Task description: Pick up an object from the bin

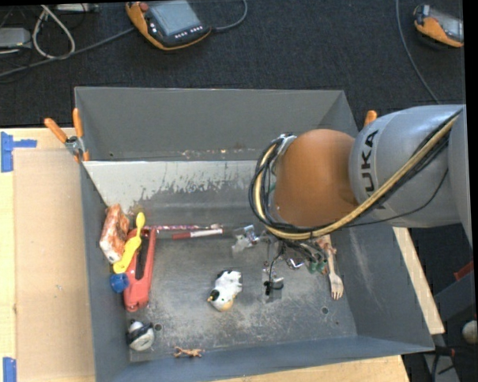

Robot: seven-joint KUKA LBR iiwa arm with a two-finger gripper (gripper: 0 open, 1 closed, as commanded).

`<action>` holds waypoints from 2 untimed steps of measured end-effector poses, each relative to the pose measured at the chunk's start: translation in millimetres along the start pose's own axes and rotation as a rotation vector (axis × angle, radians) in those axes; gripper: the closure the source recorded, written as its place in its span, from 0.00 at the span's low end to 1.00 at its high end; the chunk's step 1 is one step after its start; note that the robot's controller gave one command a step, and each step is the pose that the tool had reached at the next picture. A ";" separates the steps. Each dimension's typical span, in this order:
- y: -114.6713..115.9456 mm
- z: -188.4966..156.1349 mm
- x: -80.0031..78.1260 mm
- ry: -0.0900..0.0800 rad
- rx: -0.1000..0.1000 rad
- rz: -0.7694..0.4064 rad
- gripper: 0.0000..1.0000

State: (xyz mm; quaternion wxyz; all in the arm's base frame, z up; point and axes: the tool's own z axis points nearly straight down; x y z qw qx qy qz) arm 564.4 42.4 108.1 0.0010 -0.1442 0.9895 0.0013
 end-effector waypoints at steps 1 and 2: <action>24.0 15.2 3.9 0.007 -0.002 -0.064 0.00; 22.1 33.8 -9.2 0.002 -0.003 -0.061 1.00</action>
Offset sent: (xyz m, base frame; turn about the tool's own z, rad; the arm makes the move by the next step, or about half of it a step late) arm 0.0022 0.0218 -0.0341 -0.0628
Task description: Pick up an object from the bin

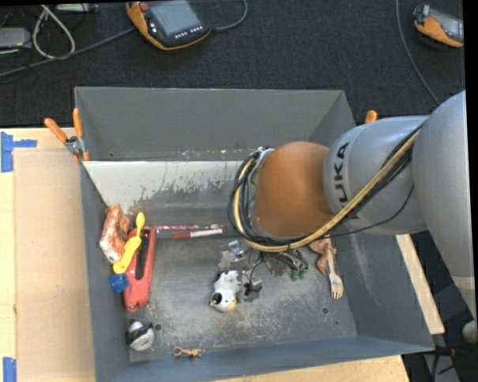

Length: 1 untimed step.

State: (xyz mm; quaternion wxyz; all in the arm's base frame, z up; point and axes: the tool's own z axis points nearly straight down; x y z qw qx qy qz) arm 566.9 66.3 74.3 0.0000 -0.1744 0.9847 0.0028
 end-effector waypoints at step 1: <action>-0.2 0.0 0.1 0.000 0.000 0.001 1.00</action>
Offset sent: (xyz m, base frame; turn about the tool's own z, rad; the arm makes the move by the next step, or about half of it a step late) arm 0.0123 0.0035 0.0583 -0.0064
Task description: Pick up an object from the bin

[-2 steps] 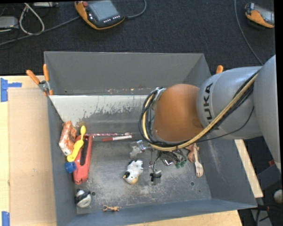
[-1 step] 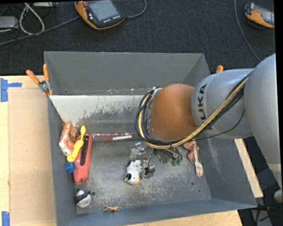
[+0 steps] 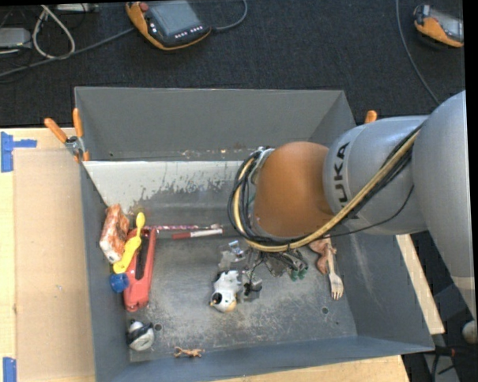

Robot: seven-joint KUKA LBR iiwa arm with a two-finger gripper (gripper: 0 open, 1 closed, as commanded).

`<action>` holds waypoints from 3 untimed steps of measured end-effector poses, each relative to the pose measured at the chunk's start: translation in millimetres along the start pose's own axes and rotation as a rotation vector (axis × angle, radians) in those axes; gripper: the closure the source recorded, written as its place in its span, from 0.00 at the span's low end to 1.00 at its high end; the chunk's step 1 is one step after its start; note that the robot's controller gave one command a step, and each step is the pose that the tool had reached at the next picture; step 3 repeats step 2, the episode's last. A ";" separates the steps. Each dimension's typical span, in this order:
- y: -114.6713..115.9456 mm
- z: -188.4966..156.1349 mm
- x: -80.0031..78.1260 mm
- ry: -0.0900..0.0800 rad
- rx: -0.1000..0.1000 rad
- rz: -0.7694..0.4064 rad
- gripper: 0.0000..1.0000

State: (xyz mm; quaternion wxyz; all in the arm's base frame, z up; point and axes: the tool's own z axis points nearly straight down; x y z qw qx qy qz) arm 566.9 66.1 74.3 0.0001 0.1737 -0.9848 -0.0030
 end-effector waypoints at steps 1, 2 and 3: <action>0.6 -55.3 -12.2 0.001 -0.001 -0.006 1.00; -5.1 -128.6 -11.1 0.008 -0.002 -0.043 1.00; -5.1 -128.6 -11.1 0.008 -0.002 -0.043 1.00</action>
Offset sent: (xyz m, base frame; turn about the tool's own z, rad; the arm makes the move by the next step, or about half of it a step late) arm 0.0134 -0.0041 0.1382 -0.0481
